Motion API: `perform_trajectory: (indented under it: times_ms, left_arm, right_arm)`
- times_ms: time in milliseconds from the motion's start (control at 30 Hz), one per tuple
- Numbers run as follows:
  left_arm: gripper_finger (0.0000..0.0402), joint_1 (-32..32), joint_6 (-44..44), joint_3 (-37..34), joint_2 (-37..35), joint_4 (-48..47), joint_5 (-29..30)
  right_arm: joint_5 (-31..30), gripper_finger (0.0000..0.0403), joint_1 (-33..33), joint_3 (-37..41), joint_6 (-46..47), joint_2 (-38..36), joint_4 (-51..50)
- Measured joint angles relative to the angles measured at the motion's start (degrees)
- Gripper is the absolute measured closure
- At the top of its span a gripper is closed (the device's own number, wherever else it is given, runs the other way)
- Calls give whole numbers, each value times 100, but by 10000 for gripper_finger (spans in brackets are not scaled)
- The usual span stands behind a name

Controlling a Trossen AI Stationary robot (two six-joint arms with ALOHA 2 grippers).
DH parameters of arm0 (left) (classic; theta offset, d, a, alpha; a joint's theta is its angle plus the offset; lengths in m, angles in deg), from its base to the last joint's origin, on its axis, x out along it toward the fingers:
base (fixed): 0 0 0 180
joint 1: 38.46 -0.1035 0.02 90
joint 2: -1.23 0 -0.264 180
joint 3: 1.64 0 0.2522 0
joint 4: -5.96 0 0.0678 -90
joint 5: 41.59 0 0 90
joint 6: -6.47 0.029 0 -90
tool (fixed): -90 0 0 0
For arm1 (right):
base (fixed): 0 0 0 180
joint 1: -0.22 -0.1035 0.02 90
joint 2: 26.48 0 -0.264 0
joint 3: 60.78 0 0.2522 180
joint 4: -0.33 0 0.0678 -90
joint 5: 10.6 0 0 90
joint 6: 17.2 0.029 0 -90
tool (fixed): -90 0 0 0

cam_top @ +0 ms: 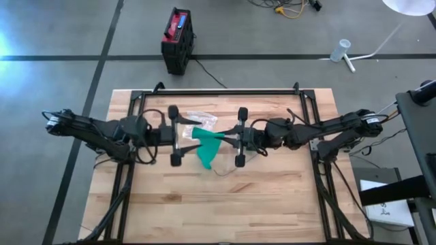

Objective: Roll bandage
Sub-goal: Roll the dark green bandage

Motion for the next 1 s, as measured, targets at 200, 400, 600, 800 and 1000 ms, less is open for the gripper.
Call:
perform_trajectory:
  times_ms: [200, 400, 600, 800, 1000]
  left_arm:
    - [135, -19, -2, 0, 29, -31, 96]
    - [256, -19, -17, 0, 86, -69, 91]
    - [387, -15, -159, 0, -5, -256, 72]
    - [377, -17, -525, 0, -317, -579, 89]
    - [395, -17, -633, -7, -362, -590, 102]
  right_arm:
    - [10, 387, -1, 0, 48, 0, 4]
    - [16, 373, -1, 0, 76, 0, 12]
    - [-6, 361, -1, 0, 103, 0, -4]
    - [-3, 309, -16, 0, 31, -242, -342]
    - [25, 241, -177, 0, -525, -342, -386]
